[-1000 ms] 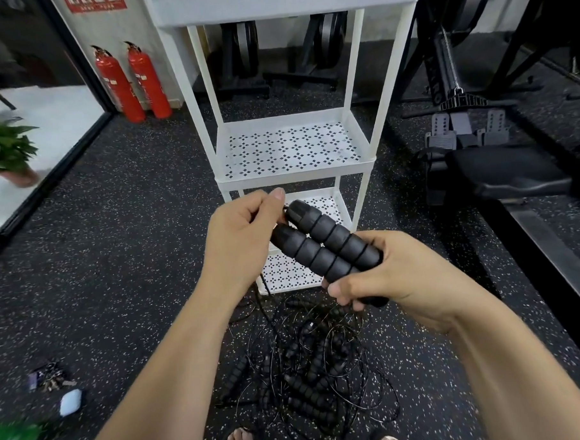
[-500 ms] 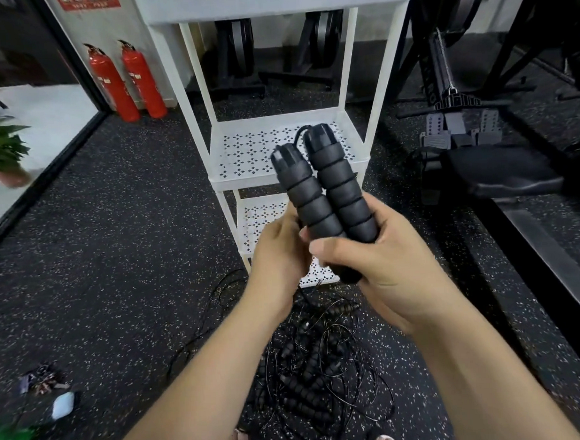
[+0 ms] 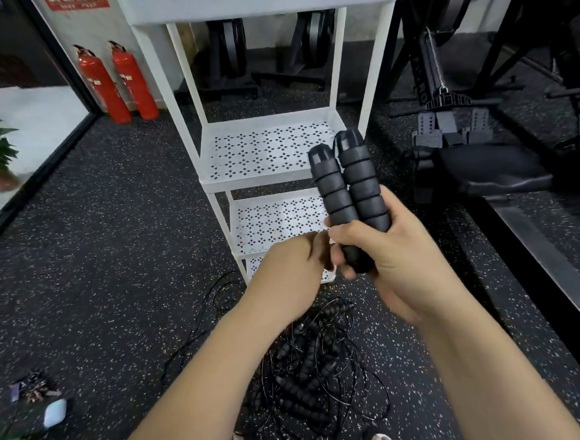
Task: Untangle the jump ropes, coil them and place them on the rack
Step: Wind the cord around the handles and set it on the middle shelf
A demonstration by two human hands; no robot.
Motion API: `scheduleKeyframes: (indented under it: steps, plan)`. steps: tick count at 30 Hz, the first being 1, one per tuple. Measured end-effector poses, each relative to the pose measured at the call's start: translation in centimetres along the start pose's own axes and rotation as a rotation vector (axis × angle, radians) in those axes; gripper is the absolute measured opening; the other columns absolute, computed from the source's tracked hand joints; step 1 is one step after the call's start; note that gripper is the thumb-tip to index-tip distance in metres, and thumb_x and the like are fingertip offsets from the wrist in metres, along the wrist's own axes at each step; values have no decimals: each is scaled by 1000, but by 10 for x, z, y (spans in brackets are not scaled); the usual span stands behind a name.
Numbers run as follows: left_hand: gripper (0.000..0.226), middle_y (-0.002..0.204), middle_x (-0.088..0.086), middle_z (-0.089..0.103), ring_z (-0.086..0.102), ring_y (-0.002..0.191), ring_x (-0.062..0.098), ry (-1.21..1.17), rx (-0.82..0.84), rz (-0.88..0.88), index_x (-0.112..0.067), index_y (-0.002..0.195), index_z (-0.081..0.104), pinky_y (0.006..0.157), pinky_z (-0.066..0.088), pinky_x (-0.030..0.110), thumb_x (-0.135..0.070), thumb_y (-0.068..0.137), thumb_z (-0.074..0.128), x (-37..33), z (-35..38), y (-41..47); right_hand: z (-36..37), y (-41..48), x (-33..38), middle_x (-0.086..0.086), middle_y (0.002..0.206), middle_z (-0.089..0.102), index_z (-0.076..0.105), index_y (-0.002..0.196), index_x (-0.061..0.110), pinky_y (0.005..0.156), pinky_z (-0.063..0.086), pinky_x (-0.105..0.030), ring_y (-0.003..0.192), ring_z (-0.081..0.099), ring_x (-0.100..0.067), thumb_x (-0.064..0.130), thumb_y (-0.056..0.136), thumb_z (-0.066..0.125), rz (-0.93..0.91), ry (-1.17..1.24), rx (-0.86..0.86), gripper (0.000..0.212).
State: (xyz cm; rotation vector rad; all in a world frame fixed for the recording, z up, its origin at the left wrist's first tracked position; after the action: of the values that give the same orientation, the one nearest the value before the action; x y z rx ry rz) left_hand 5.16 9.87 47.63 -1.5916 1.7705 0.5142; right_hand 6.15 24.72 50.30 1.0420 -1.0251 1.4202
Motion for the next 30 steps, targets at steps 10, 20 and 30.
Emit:
scheduleKeyframes:
  steps: [10, 20, 30]
  plan:
    - [38, 48, -19, 49, 37, 44, -2, -143, 228, 9, -21, 80, 72, 58, 35, 26, -54, 97, 67, -8, -59, -28, -34, 11, -15, -13, 96, 74, 54, 128, 15, 48, 47, -34, 67, 64, -27, -13, 87, 76, 202, -218, 122, 54]
    - [18, 79, -3, 76, 68, 76, 11, -147, 123, 104, -27, 78, 80, 80, 55, 35, -43, 83, 88, 9, -68, -21, -4, -9, -18, -8, 79, 71, 58, 118, 1, 50, 50, -29, 65, 69, -19, -10, 86, 74, 418, -726, 559, 38]
    - [24, 72, 0, 71, 61, 64, 7, -549, 311, 249, -18, 78, 79, 63, 49, 17, -23, 65, 99, 17, -61, -15, 12, -37, 12, -14, 111, 79, 63, 118, 5, 49, 50, -23, 67, 67, -18, -12, 90, 74, 446, -623, 885, 34]
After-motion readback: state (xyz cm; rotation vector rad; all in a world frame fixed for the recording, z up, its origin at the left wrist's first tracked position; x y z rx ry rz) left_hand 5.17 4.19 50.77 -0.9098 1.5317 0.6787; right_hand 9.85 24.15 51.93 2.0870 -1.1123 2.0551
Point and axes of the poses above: each hand's wrist, its own y-axis towards the middle knuckle, its own z-axis out of the palm, x = y × z, the point moved 3 cm from there along y, towards the middle knuckle
